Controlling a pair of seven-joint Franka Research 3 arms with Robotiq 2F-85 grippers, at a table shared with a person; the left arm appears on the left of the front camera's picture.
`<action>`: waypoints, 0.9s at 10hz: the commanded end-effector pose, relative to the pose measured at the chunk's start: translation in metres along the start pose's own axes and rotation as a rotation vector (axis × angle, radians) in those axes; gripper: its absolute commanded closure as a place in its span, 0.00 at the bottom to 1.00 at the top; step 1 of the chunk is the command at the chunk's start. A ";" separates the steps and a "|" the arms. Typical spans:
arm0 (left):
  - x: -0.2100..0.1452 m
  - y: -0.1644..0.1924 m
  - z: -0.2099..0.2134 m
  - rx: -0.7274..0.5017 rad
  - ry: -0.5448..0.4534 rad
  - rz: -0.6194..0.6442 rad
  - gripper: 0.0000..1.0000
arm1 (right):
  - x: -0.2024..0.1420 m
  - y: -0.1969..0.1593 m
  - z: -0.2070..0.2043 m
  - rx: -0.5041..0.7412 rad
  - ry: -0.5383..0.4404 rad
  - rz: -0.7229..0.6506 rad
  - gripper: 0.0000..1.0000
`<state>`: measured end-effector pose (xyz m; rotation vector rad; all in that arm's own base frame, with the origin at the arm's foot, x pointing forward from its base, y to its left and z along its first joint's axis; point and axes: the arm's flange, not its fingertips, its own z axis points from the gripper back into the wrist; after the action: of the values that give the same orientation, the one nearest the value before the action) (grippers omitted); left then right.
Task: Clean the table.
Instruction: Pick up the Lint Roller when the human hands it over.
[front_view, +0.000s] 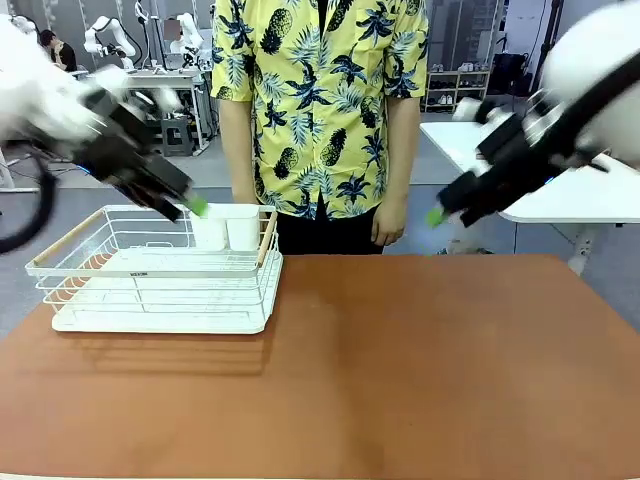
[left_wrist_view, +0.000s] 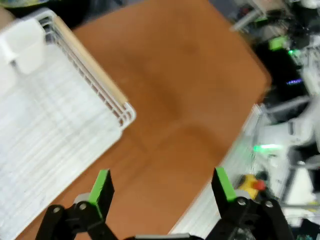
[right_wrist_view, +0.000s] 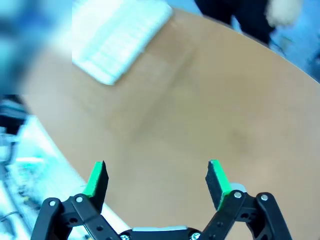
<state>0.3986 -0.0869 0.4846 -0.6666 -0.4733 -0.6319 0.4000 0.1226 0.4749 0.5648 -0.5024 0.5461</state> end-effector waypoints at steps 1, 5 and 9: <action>-0.020 0.052 0.081 -0.342 0.031 0.240 0.00 | -0.005 -0.065 0.052 0.317 0.015 -0.225 0.00; -0.127 0.133 0.179 -0.477 -0.293 0.536 0.00 | -0.065 -0.156 0.136 0.486 -0.175 -0.561 0.00; -0.201 0.150 0.247 -0.467 -0.411 0.654 0.00 | -0.138 -0.210 0.200 0.431 -0.334 -0.680 0.00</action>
<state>0.3078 0.2488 0.4613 -1.3240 -0.3962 0.0429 0.3680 -0.1973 0.4605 1.1992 -0.4137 -0.1266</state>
